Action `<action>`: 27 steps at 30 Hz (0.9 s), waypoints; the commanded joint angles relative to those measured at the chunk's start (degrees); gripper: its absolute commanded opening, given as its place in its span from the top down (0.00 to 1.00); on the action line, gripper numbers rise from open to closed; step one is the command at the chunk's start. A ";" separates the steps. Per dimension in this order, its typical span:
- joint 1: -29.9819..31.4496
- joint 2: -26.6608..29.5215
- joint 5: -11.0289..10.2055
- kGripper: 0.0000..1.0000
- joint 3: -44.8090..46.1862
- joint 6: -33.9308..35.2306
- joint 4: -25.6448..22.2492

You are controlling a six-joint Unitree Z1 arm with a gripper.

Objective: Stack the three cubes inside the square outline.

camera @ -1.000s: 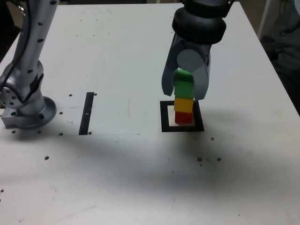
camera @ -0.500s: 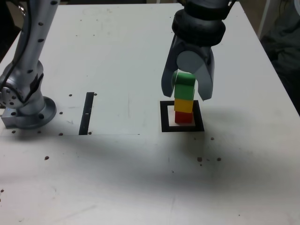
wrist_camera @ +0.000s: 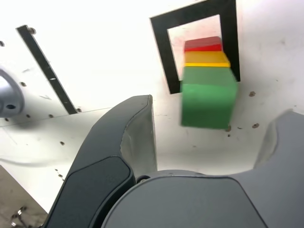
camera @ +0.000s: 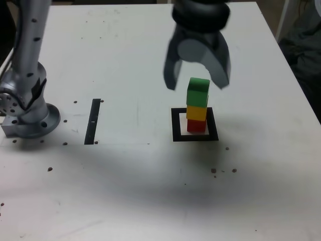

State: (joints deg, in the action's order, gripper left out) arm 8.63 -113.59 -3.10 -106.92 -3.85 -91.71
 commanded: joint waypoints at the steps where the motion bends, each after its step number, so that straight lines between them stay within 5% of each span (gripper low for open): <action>1: -0.10 2.77 -0.70 0.00 2.59 0.60 -0.39; 12: -0.10 12.76 -3.61 0.00 17.56 4.12 1.51; 27: -0.91 22.22 -0.65 0.00 45.10 8.36 16.27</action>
State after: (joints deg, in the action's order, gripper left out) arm 8.01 -91.84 -3.96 -62.94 4.36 -76.34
